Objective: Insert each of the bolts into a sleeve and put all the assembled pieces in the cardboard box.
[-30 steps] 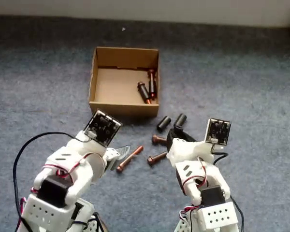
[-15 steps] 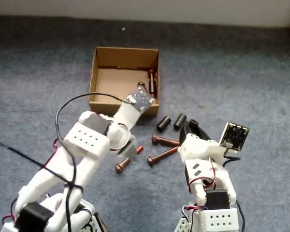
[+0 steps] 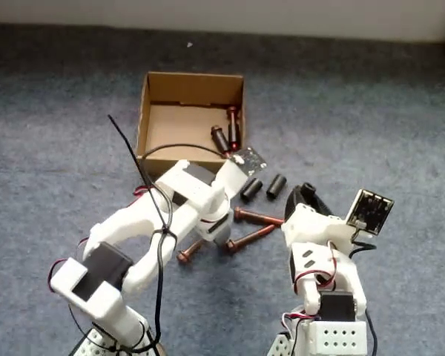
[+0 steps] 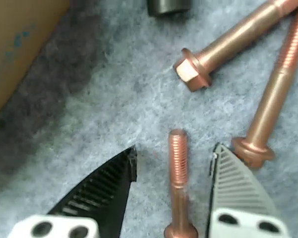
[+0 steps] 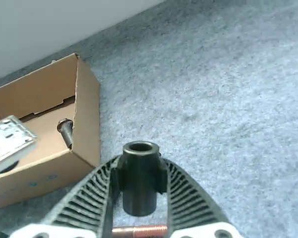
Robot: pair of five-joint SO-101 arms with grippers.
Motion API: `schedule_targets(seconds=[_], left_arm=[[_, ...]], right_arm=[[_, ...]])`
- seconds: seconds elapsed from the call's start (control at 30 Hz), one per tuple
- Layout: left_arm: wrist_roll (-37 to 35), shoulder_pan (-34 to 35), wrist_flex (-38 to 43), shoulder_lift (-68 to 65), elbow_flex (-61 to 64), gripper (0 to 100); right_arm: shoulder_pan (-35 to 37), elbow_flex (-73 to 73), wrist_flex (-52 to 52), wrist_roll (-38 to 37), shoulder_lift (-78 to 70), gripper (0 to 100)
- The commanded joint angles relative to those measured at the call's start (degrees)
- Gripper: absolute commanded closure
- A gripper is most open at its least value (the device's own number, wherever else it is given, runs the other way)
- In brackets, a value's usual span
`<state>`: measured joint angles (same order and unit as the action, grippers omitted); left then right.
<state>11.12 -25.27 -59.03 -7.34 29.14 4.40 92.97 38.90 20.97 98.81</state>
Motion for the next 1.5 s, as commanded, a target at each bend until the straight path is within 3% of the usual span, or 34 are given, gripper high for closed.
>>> schedule_targets(seconds=[0.0,0.4,0.57,0.9,1.2,1.33,1.47], left_arm=[[0.35,-0.84,0.70,-3.47,-5.85,84],[0.44,-0.92,0.62,-5.05,-7.69,98],[0.53,-0.92,-1.05,1.10,-5.85,100],[0.44,0.92,-2.29,32.66,6.81,99],[1.05,8.84,-2.11,62.73,28.44,99],[7.82,10.68,-1.85,73.71,38.73,99],[9.05,13.32,-2.20,82.42,44.88,99]], right_arm=[[-0.57,-0.92,-1.45,0.00,0.92,99.5],[-0.57,-0.92,-1.45,0.00,0.92,99.5],[-0.57,-0.92,-1.45,-0.09,0.92,99.5],[-0.57,-0.92,-1.45,-0.09,0.92,99.5],[-0.40,-0.92,-1.45,-0.09,0.92,99.5],[-0.31,-0.92,-1.45,-0.09,0.92,99.5],[-0.31,-0.92,-1.45,-0.09,0.92,99.5]])
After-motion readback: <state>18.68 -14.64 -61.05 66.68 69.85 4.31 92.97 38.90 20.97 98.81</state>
